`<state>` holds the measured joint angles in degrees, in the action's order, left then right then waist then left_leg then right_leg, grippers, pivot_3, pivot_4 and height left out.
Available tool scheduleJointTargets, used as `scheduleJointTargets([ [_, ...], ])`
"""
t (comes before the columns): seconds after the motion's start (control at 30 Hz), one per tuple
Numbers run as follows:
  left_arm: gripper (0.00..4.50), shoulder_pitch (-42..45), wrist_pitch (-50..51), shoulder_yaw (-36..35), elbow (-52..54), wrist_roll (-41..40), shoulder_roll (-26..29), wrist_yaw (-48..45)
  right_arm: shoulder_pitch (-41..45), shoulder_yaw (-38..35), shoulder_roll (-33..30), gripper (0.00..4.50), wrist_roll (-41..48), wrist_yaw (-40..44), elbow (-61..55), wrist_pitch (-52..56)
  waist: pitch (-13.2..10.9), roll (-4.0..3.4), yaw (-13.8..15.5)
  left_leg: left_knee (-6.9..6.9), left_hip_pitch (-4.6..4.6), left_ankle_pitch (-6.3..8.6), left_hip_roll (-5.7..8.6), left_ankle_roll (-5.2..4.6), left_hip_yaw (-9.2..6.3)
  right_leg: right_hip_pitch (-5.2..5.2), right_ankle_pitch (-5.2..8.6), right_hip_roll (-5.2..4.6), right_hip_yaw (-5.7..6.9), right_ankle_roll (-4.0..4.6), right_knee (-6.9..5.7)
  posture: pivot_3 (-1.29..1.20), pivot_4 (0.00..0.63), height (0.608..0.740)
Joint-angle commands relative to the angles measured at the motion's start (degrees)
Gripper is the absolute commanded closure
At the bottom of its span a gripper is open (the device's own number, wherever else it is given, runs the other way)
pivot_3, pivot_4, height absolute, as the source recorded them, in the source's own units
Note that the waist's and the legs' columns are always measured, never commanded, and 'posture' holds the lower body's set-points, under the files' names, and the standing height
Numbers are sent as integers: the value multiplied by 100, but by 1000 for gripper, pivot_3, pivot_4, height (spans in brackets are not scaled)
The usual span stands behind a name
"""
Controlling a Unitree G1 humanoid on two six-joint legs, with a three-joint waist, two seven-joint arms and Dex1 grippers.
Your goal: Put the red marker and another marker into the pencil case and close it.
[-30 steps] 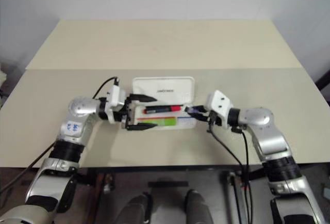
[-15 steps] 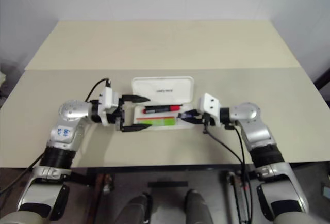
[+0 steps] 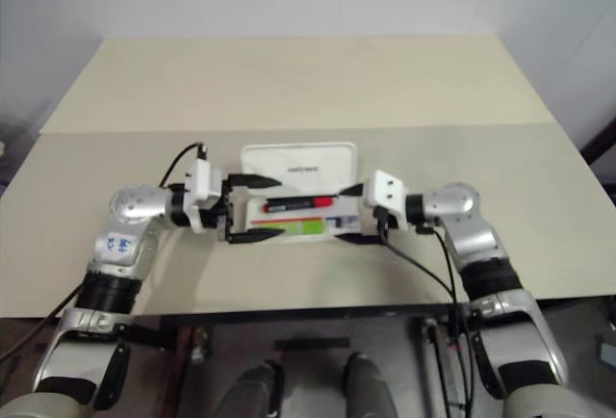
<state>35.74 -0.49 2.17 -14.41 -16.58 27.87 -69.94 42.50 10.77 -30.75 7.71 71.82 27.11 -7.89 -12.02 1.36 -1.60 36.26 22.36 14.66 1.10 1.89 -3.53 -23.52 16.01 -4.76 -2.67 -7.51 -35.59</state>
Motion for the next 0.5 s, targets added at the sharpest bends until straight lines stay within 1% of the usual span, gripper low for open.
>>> scheduleJointTargets([
  [0.03,0,153,-64,-67,-7,-91,-17,61,18,-284,-69,11,276,-78,-702,155,0,0,3,0,0,0,0,0,0,0,0,0,0,0,0,0,150,740],
  [0.13,0,155,-77,-75,-50,-96,-19,60,-345,-492,-172,11,609,-195,-1524,607,0,0,8,-2,3,1,0,2,-2,-3,0,-1,0,0,2,0,150,740],
  [0.3,0,108,-90,-143,-160,-153,67,-43,-1242,-1018,-577,11,1067,-411,-2822,1214,0,0,63,-5,6,3,2,3,-5,-2,0,-3,2,0,9,0,150,740],
  [0.47,0,-16,-34,-296,-256,-284,211,-161,-2064,-1628,-994,11,1455,-560,-3543,1506,0,0,82,-3,2,3,-1,2,4,-2,0,-1,-2,1,8,0,150,740],
  [0.5,386,-35,-68,-329,-271,-299,216,-166,-2155,-1696,-1037,0,1481,-594,-3610,1528,0,0,82,-3,1,3,-1,2,5,-1,0,-1,-3,1,7,0,150,740],
])
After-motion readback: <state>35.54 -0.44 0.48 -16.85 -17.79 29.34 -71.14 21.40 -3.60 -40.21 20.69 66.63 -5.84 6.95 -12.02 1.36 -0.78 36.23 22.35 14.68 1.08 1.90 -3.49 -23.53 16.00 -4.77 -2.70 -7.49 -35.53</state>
